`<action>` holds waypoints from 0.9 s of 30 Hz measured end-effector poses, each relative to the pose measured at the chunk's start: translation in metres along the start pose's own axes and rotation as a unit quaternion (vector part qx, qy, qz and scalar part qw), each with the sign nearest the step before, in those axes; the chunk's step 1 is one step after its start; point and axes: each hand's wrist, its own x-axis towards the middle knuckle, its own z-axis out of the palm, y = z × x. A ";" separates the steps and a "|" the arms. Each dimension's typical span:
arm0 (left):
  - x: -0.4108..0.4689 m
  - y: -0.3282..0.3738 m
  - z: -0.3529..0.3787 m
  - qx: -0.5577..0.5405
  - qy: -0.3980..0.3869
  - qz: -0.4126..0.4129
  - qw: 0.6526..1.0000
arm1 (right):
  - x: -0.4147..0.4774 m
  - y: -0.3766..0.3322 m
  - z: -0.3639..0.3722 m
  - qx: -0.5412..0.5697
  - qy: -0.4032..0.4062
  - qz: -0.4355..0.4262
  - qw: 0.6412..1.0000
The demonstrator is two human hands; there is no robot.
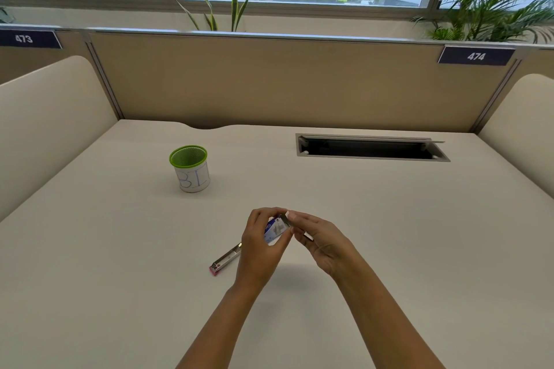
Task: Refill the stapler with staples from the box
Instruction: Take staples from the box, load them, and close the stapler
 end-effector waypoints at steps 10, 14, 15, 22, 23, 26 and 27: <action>0.000 0.002 0.002 -0.010 -0.007 -0.022 1.000 | -0.005 0.005 0.004 -0.091 0.029 -0.069 0.993; -0.001 0.000 0.002 -0.015 -0.013 -0.027 0.999 | -0.008 0.006 0.007 -0.197 0.076 -0.131 0.969; -0.001 -0.001 0.003 -0.017 -0.015 -0.029 0.999 | -0.008 0.006 0.007 -0.230 0.089 -0.147 0.958; 0.001 -0.007 0.001 -0.001 -0.011 -0.047 0.999 | -0.005 0.012 0.010 -0.357 0.098 -0.164 0.915; 0.002 -0.008 0.000 0.005 -0.014 -0.049 0.999 | -0.004 0.011 0.009 -0.305 0.090 -0.132 0.939; 0.006 -0.014 -0.009 0.044 -0.017 -0.048 0.998 | 0.001 0.008 0.003 0.000 0.055 0.003 0.998; 0.007 -0.018 -0.014 0.060 -0.010 -0.051 0.997 | 0.003 0.008 -0.001 0.086 0.055 0.031 0.994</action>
